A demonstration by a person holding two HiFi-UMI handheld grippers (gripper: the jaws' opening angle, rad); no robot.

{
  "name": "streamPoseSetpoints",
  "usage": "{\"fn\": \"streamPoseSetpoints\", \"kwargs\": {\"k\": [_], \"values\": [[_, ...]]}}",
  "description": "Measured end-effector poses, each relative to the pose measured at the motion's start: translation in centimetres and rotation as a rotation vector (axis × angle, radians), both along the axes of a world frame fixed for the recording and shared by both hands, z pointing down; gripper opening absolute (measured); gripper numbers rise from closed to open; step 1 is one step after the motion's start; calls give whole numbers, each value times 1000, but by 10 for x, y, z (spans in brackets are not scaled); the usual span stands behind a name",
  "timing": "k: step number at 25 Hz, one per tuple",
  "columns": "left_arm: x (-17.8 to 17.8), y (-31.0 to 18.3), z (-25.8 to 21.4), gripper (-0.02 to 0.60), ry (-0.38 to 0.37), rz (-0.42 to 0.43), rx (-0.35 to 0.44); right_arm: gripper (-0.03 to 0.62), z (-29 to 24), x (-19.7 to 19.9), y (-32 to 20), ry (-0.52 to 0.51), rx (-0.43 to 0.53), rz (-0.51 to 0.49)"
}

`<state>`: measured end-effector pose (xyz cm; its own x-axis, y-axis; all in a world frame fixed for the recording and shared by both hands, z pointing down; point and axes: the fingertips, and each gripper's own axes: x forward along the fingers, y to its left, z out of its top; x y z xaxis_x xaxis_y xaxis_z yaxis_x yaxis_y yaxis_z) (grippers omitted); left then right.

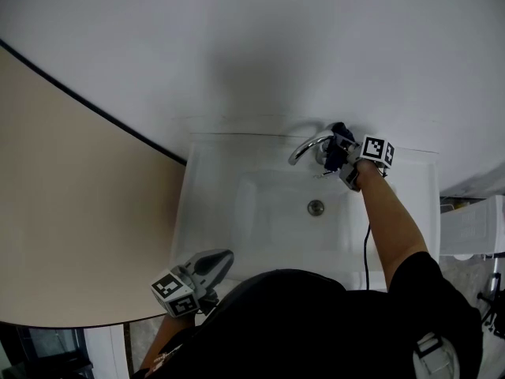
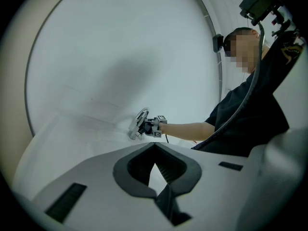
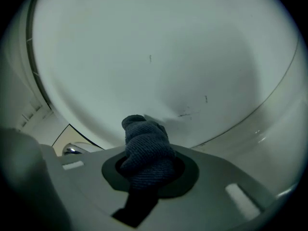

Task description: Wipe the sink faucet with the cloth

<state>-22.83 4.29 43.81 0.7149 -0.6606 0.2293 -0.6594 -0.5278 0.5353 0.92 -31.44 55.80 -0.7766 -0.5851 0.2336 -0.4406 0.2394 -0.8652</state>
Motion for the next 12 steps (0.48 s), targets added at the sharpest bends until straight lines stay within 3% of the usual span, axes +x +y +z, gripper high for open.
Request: {"fn": "streamPoseSetpoints", "kwargs": {"k": [3, 5, 8, 12], "values": [[-2, 3, 2, 0, -5, -6, -12, 44, -26, -4, 5, -121, 7, -21], [-5, 4, 10, 0, -35, 2, -25, 44, -62, -8, 10, -147, 82, -45], [-2, -1, 10, 0, -35, 16, -9, 46, -111, -28, 20, 19, 282, -153], [9, -8, 4, 0, 4, 29, -1, 46, -136, -64, 44, 402, 547, -336]]}}
